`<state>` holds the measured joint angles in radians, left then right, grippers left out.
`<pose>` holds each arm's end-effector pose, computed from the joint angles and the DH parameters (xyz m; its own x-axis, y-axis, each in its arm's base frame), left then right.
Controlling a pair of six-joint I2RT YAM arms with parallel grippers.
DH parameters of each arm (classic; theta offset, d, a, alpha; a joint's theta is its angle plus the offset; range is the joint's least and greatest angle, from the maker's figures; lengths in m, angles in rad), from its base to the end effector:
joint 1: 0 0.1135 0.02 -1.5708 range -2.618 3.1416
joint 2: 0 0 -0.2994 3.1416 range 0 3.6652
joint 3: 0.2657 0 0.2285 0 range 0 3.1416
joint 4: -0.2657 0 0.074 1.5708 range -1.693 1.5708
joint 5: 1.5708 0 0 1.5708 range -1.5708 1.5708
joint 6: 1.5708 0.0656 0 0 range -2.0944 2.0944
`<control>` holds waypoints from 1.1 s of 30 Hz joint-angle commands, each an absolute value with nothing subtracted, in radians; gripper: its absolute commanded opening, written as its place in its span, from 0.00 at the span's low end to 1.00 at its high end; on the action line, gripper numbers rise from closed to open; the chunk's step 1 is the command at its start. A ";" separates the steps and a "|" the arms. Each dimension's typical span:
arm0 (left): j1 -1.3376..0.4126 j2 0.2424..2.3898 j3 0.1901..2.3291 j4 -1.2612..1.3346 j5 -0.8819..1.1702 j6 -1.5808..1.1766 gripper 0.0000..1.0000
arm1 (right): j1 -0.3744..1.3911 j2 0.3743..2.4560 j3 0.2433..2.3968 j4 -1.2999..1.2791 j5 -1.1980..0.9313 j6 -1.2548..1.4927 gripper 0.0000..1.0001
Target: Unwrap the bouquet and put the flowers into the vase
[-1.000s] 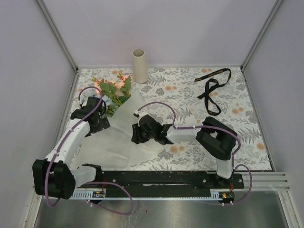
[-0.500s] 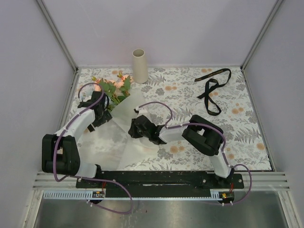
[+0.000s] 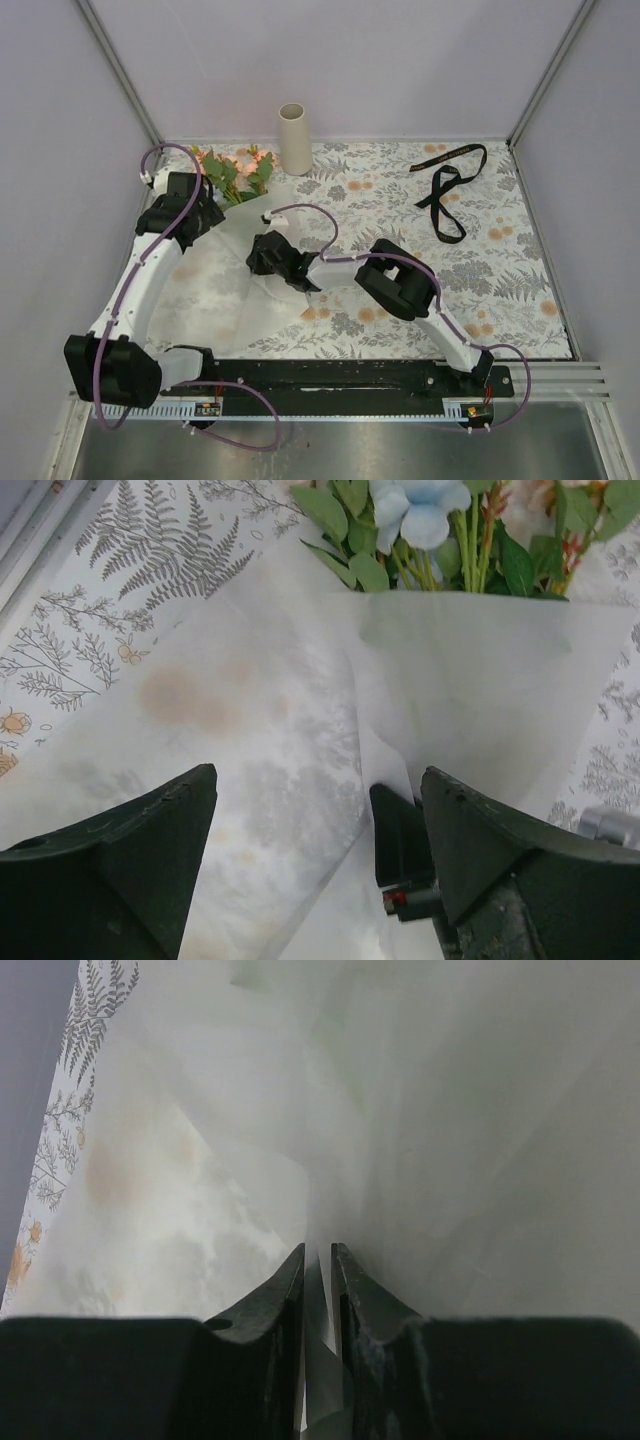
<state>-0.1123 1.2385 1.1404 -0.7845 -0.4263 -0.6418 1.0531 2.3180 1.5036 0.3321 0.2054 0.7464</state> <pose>0.2341 0.0009 0.3313 -0.5197 -0.4899 -0.7000 -0.5868 0.8001 -0.1244 0.2793 0.4634 0.1498 -0.6854 0.1397 -0.7146 -0.4030 0.7446 0.5321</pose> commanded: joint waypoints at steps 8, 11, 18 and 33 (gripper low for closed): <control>-0.110 0.898 0.888 -0.714 -0.203 -0.529 0.87 | 1.057 2.206 1.431 0.313 0.224 0.701 0.25; -0.107 0.839 0.832 -0.680 -0.138 -0.519 0.88 | 1.055 2.133 1.395 0.305 0.233 0.670 0.25; -0.109 0.851 0.815 -0.693 -0.083 -0.491 0.90 | 1.008 2.017 1.362 0.241 0.270 0.603 0.25; -0.109 0.825 0.810 -0.692 -0.051 -0.483 0.94 | 0.861 1.908 1.267 0.156 0.457 0.560 0.23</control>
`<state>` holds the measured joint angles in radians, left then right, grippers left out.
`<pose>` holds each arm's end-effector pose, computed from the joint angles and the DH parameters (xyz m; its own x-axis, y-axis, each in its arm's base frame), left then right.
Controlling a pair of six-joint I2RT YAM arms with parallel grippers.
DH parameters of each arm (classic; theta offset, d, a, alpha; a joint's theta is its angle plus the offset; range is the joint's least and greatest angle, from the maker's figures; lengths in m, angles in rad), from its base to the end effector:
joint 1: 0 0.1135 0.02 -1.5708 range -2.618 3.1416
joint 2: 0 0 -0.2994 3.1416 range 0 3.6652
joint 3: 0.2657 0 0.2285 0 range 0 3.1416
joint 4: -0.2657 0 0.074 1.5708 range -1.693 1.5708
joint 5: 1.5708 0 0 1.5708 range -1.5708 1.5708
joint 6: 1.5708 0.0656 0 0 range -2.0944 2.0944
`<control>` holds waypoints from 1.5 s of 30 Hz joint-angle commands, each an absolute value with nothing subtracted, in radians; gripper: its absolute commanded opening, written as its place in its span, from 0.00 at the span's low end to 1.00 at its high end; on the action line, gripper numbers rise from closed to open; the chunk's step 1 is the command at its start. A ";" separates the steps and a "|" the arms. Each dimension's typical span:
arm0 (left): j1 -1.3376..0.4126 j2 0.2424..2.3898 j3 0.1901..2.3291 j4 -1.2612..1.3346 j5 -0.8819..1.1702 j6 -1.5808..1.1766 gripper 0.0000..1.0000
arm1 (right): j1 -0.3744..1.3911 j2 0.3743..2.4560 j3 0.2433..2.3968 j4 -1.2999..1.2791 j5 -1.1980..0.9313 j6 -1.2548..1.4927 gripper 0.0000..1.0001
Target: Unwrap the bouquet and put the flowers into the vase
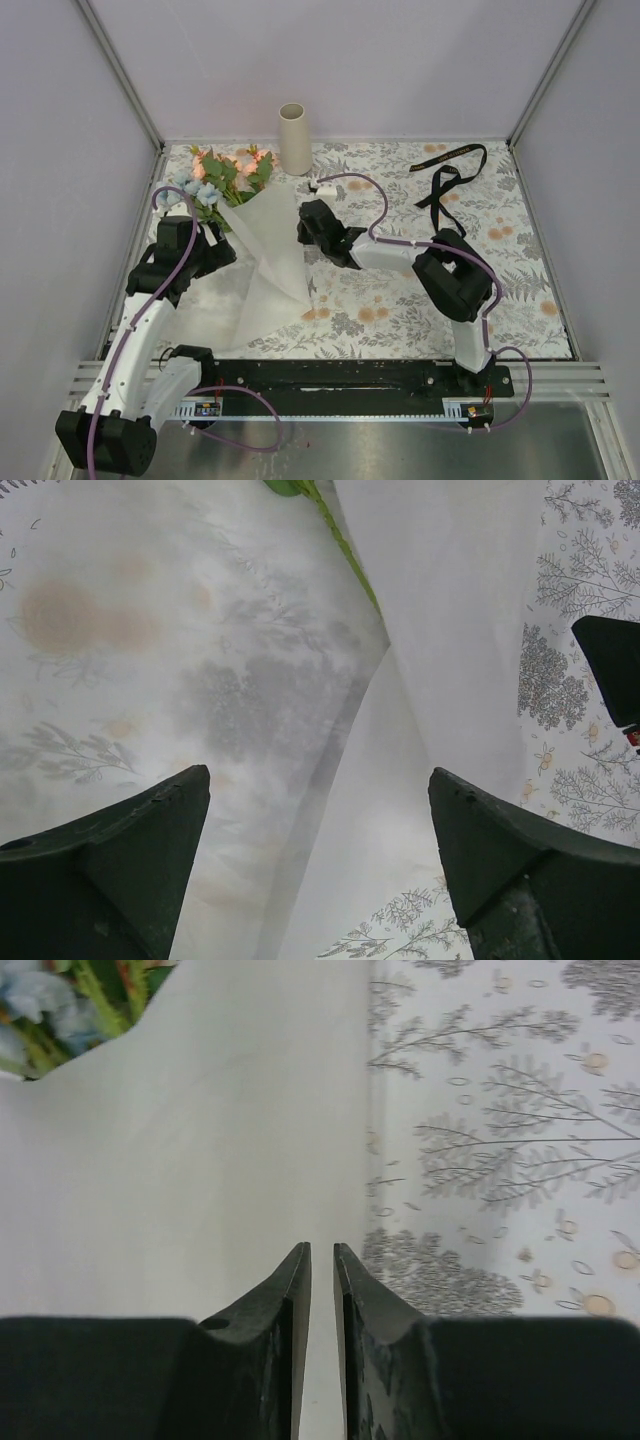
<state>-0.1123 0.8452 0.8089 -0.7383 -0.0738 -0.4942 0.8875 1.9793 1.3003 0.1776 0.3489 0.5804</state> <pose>0.1431 -0.0113 0.2919 -0.6400 -0.4038 -0.6537 -0.2774 0.9148 -0.2936 0.3123 0.3481 0.2313 -0.5496 0.1411 -0.8234 -0.2847 0.8950 0.3435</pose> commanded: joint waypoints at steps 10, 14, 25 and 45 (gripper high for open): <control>-0.109 0.825 0.815 -0.695 -0.043 -0.479 0.95 | 0.862 1.806 1.223 0.216 0.138 0.460 0.49; -0.109 0.775 0.819 -0.703 -0.089 -0.485 0.95 | 0.914 1.778 1.175 0.320 0.004 0.342 0.62; -0.109 0.580 0.810 -0.707 -0.236 -0.511 0.95 | 1.008 1.845 1.233 0.308 -0.077 0.350 0.62; -0.109 0.601 0.812 -0.718 -0.253 -0.518 0.96 | 1.063 1.914 1.404 0.132 -0.101 0.354 0.66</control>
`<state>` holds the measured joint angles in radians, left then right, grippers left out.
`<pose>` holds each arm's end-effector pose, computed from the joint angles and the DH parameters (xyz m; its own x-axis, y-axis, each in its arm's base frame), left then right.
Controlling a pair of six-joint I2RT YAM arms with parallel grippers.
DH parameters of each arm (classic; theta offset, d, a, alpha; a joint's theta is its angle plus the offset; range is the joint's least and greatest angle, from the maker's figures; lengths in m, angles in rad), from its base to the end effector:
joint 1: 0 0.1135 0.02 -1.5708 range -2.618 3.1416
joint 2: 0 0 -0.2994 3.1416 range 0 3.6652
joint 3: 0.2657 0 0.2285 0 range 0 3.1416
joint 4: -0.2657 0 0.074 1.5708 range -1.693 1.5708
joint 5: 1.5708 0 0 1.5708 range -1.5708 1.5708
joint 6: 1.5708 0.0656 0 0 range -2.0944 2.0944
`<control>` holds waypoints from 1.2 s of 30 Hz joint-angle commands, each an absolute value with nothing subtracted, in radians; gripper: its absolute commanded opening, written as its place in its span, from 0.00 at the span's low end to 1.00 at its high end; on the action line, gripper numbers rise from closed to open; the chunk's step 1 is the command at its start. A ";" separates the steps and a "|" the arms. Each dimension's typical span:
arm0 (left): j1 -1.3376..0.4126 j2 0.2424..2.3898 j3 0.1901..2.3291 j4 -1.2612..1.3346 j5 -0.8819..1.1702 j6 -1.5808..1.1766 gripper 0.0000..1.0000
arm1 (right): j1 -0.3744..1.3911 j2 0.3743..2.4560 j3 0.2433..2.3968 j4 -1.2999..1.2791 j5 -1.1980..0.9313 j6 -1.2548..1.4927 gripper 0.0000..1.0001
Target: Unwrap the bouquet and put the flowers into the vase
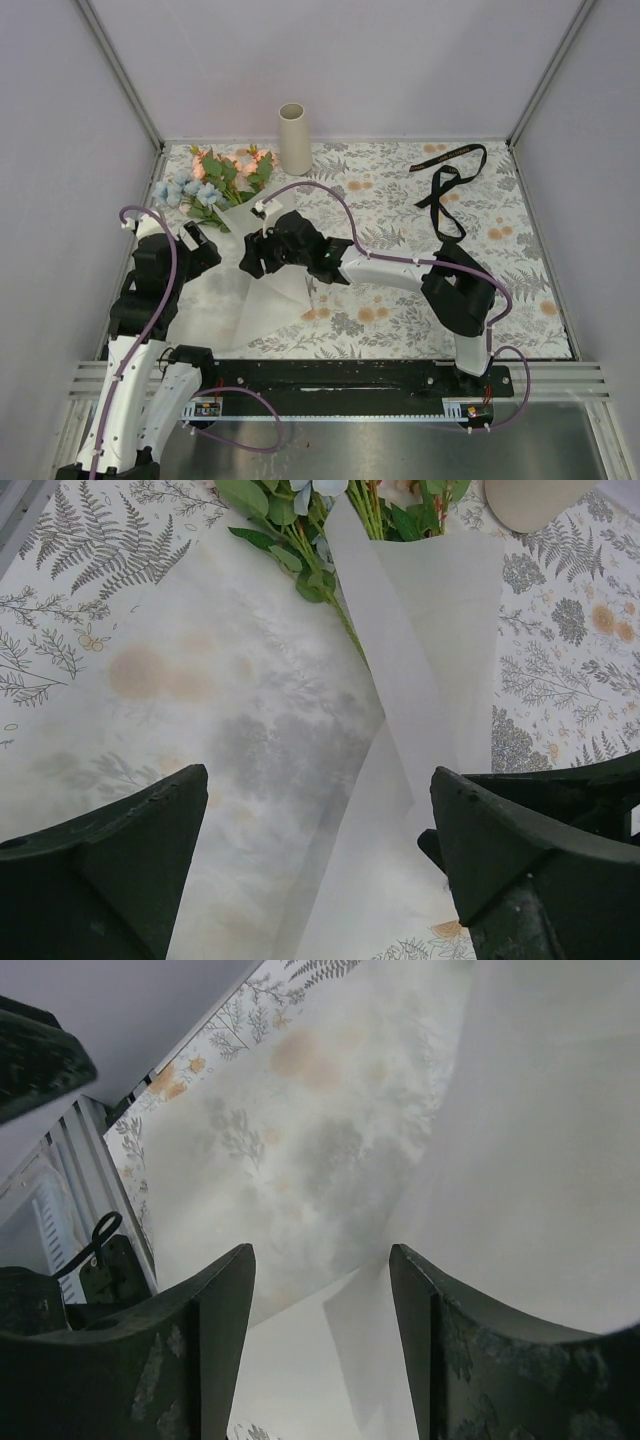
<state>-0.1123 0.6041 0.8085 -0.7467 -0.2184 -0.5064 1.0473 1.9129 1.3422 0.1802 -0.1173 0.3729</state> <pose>0.0965 0.0034 0.3158 -0.4121 -0.4300 -0.8033 -0.3143 0.8946 -0.3176 0.2268 0.4084 0.2740 -0.5103 -0.1603 -0.8449 -0.7821 0.4952 0.3784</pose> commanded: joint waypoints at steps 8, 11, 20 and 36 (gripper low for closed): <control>-0.109 0.586 0.813 -0.715 -0.255 -0.518 0.96 | 1.075 1.976 1.427 0.060 -0.006 0.328 0.60; -0.109 0.592 0.813 -0.715 -0.255 -0.520 0.96 | 1.077 1.973 1.417 0.063 0.041 0.345 0.36; -0.109 0.614 0.811 -0.713 -0.241 -0.517 0.97 | 1.039 1.839 1.312 0.066 0.463 0.336 0.05; -0.109 0.747 0.808 -0.692 -0.138 -0.515 0.97 | 0.877 1.684 0.974 0.134 0.666 0.538 0.31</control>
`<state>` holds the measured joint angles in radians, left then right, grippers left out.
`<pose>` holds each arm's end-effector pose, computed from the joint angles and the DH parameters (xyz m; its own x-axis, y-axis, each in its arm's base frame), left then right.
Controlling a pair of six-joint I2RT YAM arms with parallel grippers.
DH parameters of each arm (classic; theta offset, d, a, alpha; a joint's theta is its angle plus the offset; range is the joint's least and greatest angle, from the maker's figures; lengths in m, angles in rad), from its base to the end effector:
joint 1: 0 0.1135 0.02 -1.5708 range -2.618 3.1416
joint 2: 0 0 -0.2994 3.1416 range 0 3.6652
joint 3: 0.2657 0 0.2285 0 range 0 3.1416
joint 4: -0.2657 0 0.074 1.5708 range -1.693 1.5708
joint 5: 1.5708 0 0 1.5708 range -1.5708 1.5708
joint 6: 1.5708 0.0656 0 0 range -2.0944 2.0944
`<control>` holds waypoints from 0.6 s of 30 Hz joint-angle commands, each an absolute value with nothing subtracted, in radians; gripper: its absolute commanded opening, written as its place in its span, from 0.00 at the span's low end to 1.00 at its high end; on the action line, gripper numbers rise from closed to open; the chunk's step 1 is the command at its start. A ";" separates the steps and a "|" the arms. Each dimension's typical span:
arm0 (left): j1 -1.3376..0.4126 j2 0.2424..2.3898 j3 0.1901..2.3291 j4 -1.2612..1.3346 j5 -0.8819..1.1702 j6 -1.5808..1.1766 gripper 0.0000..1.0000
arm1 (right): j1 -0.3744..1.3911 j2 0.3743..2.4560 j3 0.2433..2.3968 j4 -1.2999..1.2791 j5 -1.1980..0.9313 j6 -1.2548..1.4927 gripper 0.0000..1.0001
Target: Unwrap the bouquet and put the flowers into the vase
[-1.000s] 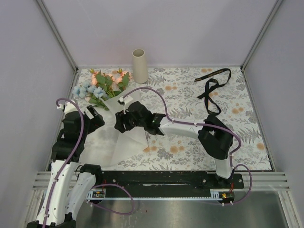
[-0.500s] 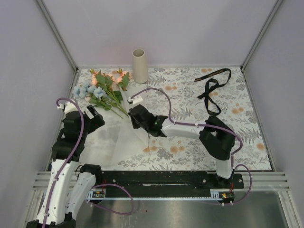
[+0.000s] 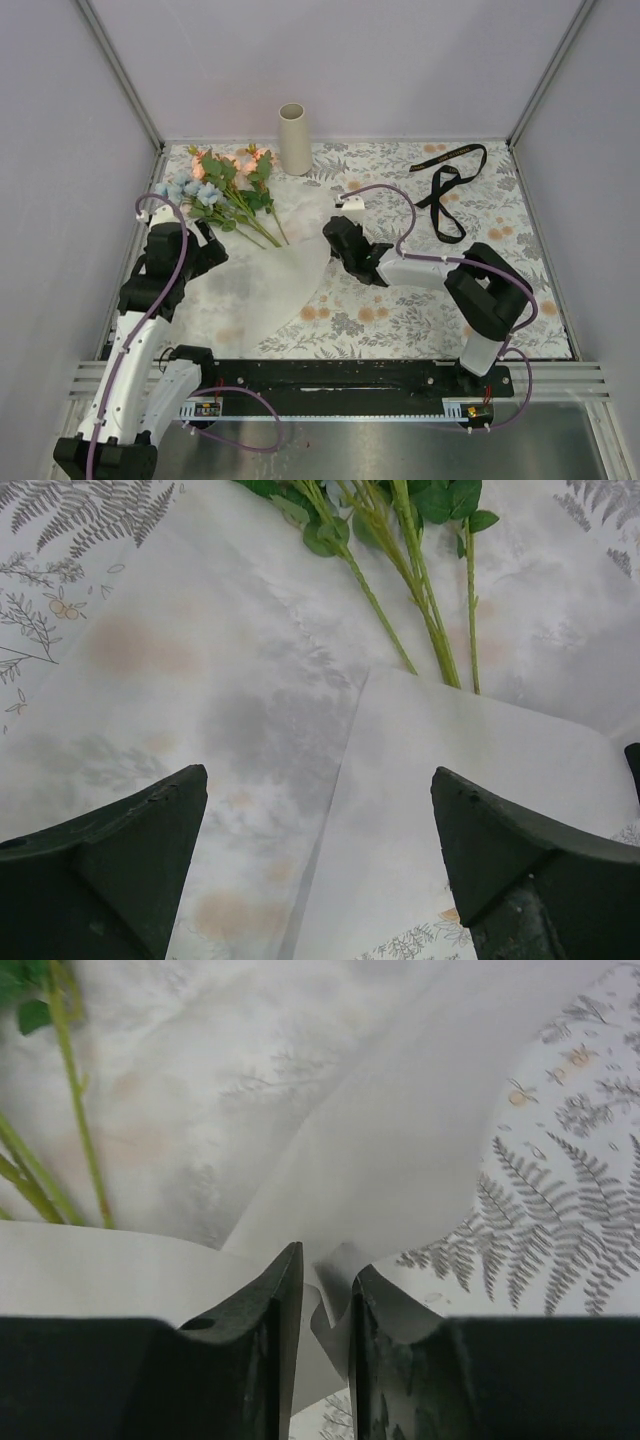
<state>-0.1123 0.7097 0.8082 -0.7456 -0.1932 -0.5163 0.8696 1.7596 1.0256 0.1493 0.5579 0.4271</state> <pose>0.1175 -0.0006 0.3066 -0.5001 -0.4311 -0.7510 -0.3325 0.8964 -0.2932 0.2770 0.2742 0.2329 -0.4746 -0.0174 -0.8800 -0.1833 0.9798 0.0795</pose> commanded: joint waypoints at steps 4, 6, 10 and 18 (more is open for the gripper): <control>-0.109 0.787 0.813 -0.692 -0.130 -0.508 0.97 | 0.874 1.652 0.930 0.054 0.702 0.653 0.50; -0.107 0.799 0.811 -0.690 -0.123 -0.509 0.97 | 0.876 1.641 0.917 0.014 0.718 0.704 0.56; -0.109 0.821 0.798 -0.673 -0.060 -0.512 0.97 | 0.871 1.626 0.908 -0.083 0.722 0.752 0.62; -0.107 0.946 0.720 -0.536 0.250 -0.597 0.95 | 0.830 1.600 0.876 -0.114 0.759 0.762 0.65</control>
<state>-0.1123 0.8856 0.7715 -0.6682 0.0422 -0.5468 0.8520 1.6485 0.8906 -0.0883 0.6819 0.7197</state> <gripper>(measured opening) 0.961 0.646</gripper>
